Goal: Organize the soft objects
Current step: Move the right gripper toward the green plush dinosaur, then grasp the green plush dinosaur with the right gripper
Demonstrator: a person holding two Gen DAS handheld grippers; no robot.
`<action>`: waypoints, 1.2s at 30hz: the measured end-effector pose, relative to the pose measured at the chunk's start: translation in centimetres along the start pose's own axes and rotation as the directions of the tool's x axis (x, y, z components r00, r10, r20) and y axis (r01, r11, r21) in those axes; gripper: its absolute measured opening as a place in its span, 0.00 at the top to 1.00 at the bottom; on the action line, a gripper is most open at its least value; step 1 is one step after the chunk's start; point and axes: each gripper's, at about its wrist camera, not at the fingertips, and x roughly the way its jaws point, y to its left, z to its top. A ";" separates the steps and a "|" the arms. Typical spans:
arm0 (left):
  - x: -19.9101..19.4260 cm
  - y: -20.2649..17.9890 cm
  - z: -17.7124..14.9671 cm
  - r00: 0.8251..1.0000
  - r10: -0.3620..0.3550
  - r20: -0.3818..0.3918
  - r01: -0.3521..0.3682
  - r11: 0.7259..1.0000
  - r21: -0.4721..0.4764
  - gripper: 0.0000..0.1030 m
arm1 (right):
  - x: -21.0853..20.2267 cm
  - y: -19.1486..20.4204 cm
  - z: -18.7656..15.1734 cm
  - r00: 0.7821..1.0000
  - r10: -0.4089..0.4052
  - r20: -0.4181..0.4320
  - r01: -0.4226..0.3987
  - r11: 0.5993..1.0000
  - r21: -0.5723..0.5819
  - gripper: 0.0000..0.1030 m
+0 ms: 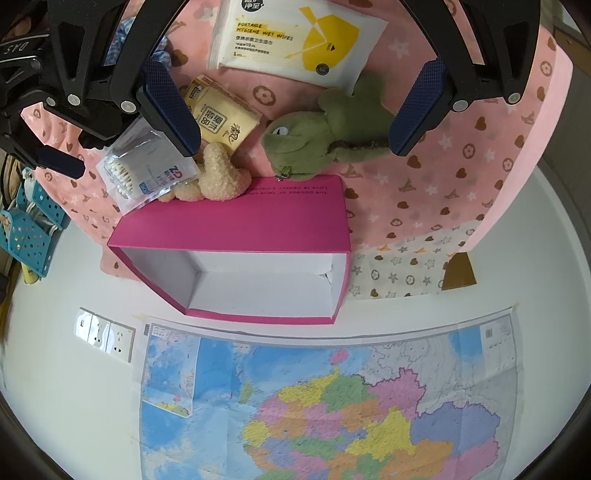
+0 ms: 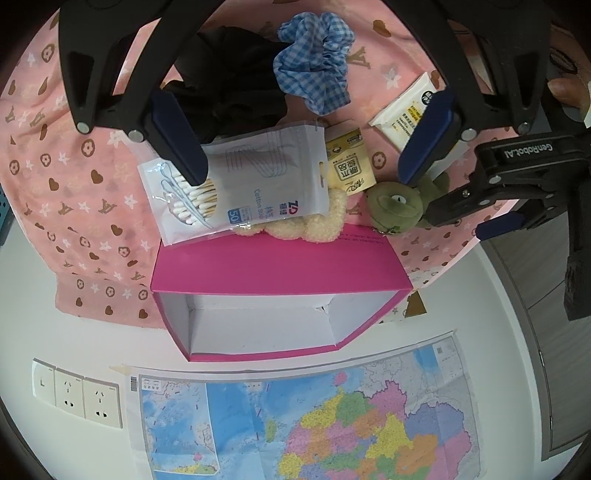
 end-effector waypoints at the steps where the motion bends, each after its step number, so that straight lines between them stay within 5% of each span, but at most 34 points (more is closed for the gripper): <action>1: 0.0 0.0 0.0 1.000 -0.001 0.000 0.001 1.000 0.000 0.00 | 0.0 0.0 0.0 1.000 0.000 0.000 0.000 1.000 0.000 0.00; 24: 0.7 0.8 -0.1 1.000 0.005 -0.014 -0.005 1.000 -0.014 0.00 | 1.2 0.4 0.6 0.998 0.056 -0.025 -0.056 0.998 0.006 0.00; 32: 1.5 4.5 -0.2 0.999 0.029 -0.039 -0.032 0.997 -0.066 0.00 | 3.1 1.6 1.2 0.986 0.149 -0.073 -0.150 0.989 -0.007 0.00; 36: 2.2 6.7 -0.3 0.999 -0.001 -0.050 -0.004 0.995 -0.095 0.00 | 4.4 3.3 1.7 0.967 0.234 -0.105 -0.238 0.971 -0.035 0.09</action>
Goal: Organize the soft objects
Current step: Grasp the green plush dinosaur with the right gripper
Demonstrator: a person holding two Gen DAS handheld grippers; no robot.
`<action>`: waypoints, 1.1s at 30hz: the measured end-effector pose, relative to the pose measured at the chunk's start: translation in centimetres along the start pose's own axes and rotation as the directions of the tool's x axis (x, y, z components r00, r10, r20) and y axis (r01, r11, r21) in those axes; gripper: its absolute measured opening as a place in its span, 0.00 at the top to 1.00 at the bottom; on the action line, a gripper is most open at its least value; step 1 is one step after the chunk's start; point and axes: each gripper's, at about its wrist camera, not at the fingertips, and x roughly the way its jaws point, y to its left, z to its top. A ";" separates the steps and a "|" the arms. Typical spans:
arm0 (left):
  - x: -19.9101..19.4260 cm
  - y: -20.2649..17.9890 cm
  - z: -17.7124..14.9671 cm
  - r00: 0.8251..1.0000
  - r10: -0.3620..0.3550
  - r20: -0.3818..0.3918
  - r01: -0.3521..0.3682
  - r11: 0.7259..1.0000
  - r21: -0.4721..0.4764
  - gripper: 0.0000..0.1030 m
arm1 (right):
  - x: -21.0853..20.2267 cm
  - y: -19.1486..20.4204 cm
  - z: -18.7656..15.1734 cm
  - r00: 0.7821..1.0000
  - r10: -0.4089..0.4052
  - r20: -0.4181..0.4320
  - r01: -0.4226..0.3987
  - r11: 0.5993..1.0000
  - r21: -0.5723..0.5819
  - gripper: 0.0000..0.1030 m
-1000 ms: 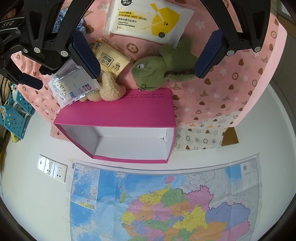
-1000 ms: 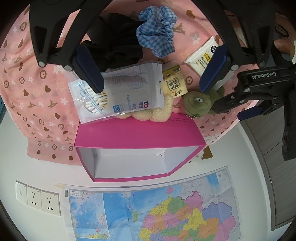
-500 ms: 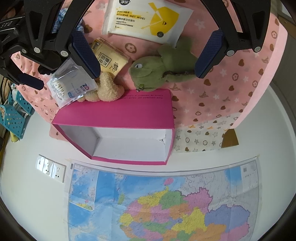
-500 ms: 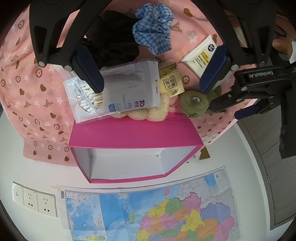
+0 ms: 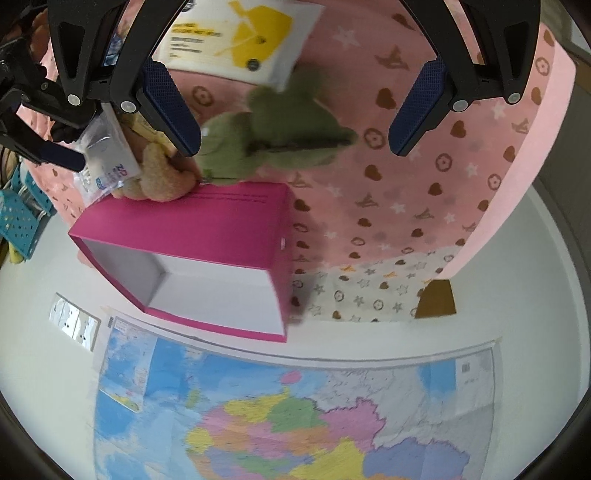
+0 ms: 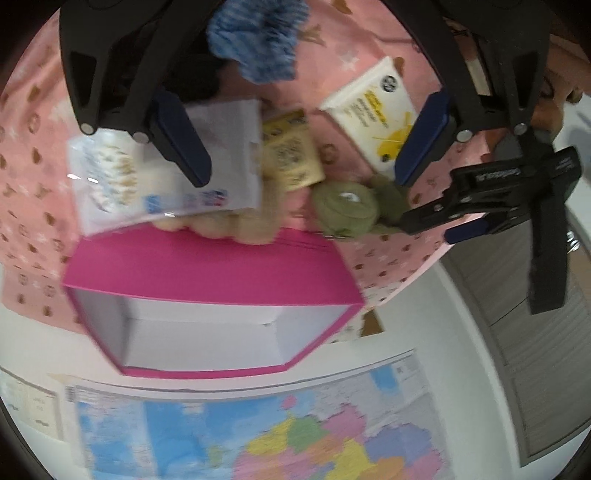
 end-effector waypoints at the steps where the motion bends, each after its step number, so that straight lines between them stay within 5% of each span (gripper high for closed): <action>1: 0.3 0.7 0.0 1.000 -0.006 -0.007 0.006 1.000 -0.011 0.00 | 0.4 0.2 0.2 1.000 0.018 -0.006 -0.018 1.000 -0.001 0.11; 7: 1.8 3.1 -0.3 0.996 -0.067 -0.056 0.064 0.996 -0.057 0.10 | 4.0 0.8 1.2 0.993 0.083 -0.081 -0.082 0.997 0.014 0.32; 20: 3.9 3.7 -0.6 0.961 -0.226 -0.159 0.218 0.974 -0.070 0.43 | 9.3 1.4 2.8 0.985 0.076 -0.156 -0.075 0.997 0.015 0.34; 33: 1.4 2.6 0.5 0.959 -0.258 -0.115 0.258 0.966 -0.012 0.48 | 6.5 2.1 3.5 0.993 0.071 -0.097 -0.075 0.997 -0.036 0.41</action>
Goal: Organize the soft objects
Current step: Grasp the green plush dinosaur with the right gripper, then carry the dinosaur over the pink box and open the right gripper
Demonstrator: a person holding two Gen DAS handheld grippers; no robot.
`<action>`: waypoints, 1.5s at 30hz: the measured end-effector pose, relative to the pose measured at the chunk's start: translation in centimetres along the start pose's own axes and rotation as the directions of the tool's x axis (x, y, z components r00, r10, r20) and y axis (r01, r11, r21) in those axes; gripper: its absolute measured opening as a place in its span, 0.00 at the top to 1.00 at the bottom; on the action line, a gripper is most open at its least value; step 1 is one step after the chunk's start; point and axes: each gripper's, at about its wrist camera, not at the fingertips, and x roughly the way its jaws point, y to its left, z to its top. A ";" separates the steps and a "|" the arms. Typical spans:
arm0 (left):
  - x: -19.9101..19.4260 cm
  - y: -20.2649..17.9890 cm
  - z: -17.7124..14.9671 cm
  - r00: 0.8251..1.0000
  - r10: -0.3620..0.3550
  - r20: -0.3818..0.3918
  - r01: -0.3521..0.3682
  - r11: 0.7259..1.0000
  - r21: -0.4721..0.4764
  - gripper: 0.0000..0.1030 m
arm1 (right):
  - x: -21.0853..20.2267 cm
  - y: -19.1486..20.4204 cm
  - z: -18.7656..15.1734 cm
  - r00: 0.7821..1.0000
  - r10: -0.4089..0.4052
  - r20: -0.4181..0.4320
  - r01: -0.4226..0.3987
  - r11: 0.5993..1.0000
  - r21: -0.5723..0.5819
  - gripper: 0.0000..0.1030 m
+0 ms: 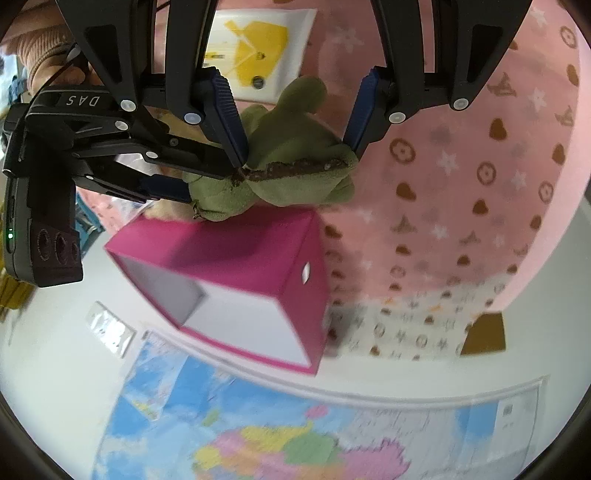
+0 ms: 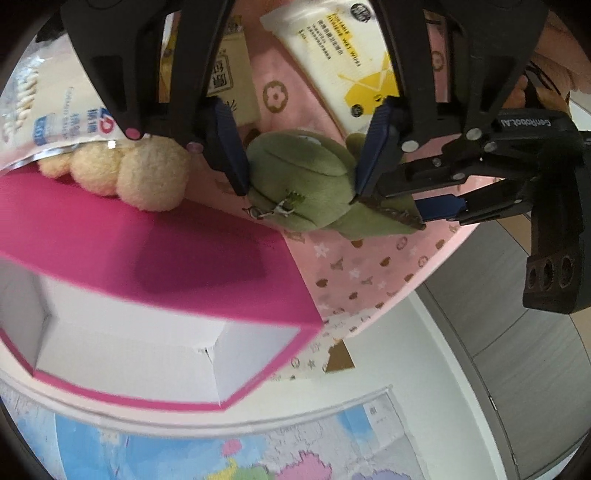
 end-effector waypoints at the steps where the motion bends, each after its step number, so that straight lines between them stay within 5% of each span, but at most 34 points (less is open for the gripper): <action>1: -0.5 -0.3 0.2 1.000 -0.004 0.013 0.004 1.000 0.009 0.48 | -0.5 0.1 0.1 1.000 0.001 0.009 -0.001 1.000 -0.004 0.42; 11: -4.5 -4.5 4.6 0.985 -0.041 0.165 0.020 0.992 0.123 0.47 | -7.4 0.8 2.8 0.987 -0.037 0.157 0.047 0.997 -0.065 0.42; 21: -2.1 -6.2 10.6 0.978 -0.072 0.193 0.043 0.988 0.149 0.47 | -8.1 -2.4 7.7 0.969 -0.090 0.230 0.102 0.994 -0.038 0.42; 35: 5.4 -5.7 12.4 0.998 0.006 0.064 -0.016 0.988 0.150 0.47 | -2.8 -7.4 8.1 0.987 -0.111 0.119 0.105 0.993 0.051 0.42; 45: 7.6 -5.0 12.0 0.994 0.105 0.032 -0.109 0.985 0.137 0.44 | -0.1 -9.3 7.7 0.997 -0.056 0.044 0.050 0.992 0.116 0.43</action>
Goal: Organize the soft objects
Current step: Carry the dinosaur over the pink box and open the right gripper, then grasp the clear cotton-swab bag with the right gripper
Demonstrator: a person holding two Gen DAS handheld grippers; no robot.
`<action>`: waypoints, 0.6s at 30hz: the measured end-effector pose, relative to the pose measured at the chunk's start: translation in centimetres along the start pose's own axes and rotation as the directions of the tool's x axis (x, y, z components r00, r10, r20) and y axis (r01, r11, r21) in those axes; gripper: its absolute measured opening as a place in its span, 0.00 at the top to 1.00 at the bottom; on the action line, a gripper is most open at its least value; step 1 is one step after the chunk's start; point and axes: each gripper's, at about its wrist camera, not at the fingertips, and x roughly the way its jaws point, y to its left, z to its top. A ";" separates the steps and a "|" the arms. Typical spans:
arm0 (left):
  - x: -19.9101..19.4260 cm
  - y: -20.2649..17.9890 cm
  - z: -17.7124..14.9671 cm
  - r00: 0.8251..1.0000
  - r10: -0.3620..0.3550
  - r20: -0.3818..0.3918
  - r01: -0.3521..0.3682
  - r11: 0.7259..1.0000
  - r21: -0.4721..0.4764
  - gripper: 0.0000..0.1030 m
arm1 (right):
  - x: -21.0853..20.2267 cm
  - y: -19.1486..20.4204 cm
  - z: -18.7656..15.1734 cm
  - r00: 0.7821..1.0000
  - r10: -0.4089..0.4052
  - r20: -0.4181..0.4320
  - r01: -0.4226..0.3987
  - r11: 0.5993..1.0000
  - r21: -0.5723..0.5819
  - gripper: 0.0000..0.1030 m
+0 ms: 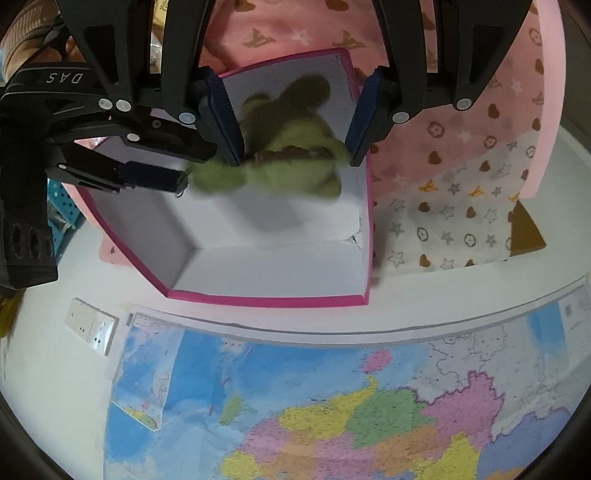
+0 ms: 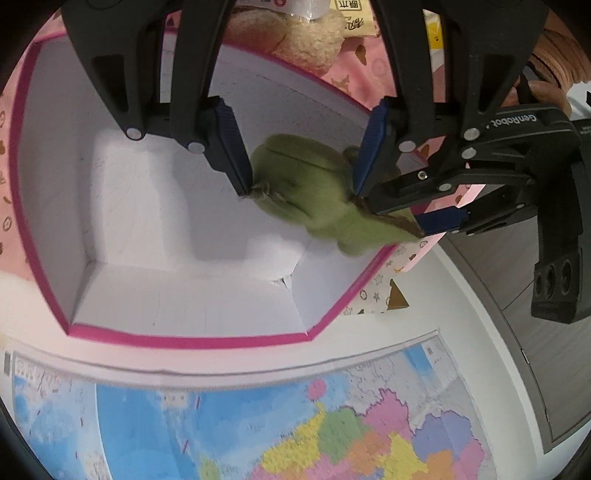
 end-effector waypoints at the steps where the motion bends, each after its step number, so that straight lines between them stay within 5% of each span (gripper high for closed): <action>1: -0.1 0.0 0.0 1.000 0.007 0.006 -0.007 1.000 -0.005 0.44 | 0.1 -0.1 0.1 1.000 0.002 -0.003 -0.002 1.000 0.008 0.42; 9: -3.0 -1.1 -0.9 0.990 0.084 0.114 -0.086 0.996 0.013 0.29 | -4.2 0.1 -0.9 0.998 -0.021 0.066 0.021 1.000 -0.009 0.42; 11: -4.0 -1.3 -1.6 0.991 0.044 0.128 -0.046 0.999 0.012 0.22 | -6.5 0.3 -1.6 0.995 -0.025 0.102 0.028 0.999 -0.027 0.41; 18: -6.2 -3.5 -4.8 0.982 -0.161 0.098 0.156 0.986 0.057 0.20 | -12.9 -1.0 -5.5 0.984 -0.103 0.148 0.106 0.994 -0.010 0.34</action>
